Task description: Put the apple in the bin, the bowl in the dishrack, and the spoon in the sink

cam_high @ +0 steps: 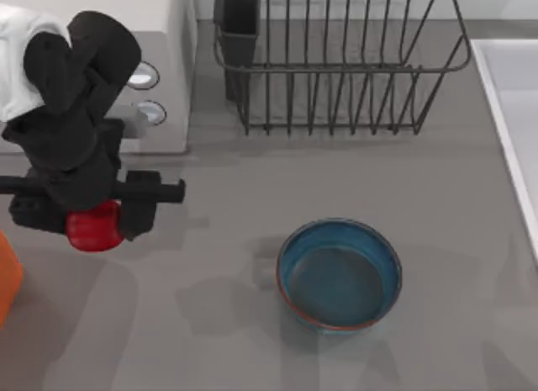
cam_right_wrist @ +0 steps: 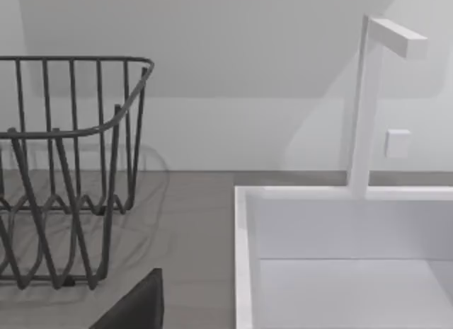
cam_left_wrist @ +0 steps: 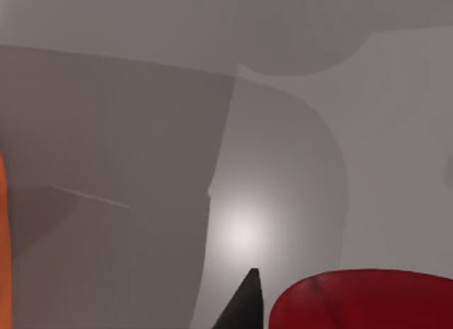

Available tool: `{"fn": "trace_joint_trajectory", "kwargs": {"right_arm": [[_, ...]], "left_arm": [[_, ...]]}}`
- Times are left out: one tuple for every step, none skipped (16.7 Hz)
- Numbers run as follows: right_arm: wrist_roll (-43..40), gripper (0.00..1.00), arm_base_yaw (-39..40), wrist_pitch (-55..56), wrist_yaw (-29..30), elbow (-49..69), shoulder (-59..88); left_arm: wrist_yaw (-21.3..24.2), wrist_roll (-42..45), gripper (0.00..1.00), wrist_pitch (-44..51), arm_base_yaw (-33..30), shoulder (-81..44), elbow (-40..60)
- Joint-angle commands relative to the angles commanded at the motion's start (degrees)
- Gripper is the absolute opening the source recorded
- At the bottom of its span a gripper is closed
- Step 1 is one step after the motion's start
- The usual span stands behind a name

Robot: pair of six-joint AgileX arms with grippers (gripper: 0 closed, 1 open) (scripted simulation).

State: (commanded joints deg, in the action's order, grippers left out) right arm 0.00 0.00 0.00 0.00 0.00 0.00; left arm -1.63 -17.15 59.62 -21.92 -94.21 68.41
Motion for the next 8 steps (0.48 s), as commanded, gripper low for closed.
{"fn": "trace_joint_trajectory", "kwargs": {"right_arm": [[0.0, 1.0, 0.0, 0.0, 0.0, 0.0, 0.0], [0.0, 1.0, 0.0, 0.0, 0.0, 0.0, 0.0], [0.0, 1.0, 0.0, 0.0, 0.0, 0.0, 0.0], [0.0, 1.0, 0.0, 0.0, 0.0, 0.0, 0.0], [0.0, 1.0, 0.0, 0.0, 0.0, 0.0, 0.0], [0.0, 1.0, 0.0, 0.0, 0.0, 0.0, 0.0], [0.0, 1.0, 0.0, 0.0, 0.0, 0.0, 0.0], [0.0, 1.0, 0.0, 0.0, 0.0, 0.0, 0.0]], "left_arm": [[0.08, 1.57, 0.0, 0.18, 0.77, -0.02, 0.12], [0.19, 3.78, 0.0, 0.42, 1.88, -0.03, 0.29], [0.32, 6.48, 0.0, 0.7, 3.23, -0.03, 0.52], [0.47, 9.59, 0.0, 1.04, 4.77, -0.04, 0.79], [0.63, 13.07, 0.0, 1.42, 6.48, -0.03, 1.08], [0.82, 16.97, 0.0, 1.85, 8.35, -0.01, 1.39], [1.02, 21.2, 0.0, 2.33, 10.33, 0.05, 1.68], [1.23, 25.69, 0.0, 2.83, 12.36, 0.15, 1.96]]}}
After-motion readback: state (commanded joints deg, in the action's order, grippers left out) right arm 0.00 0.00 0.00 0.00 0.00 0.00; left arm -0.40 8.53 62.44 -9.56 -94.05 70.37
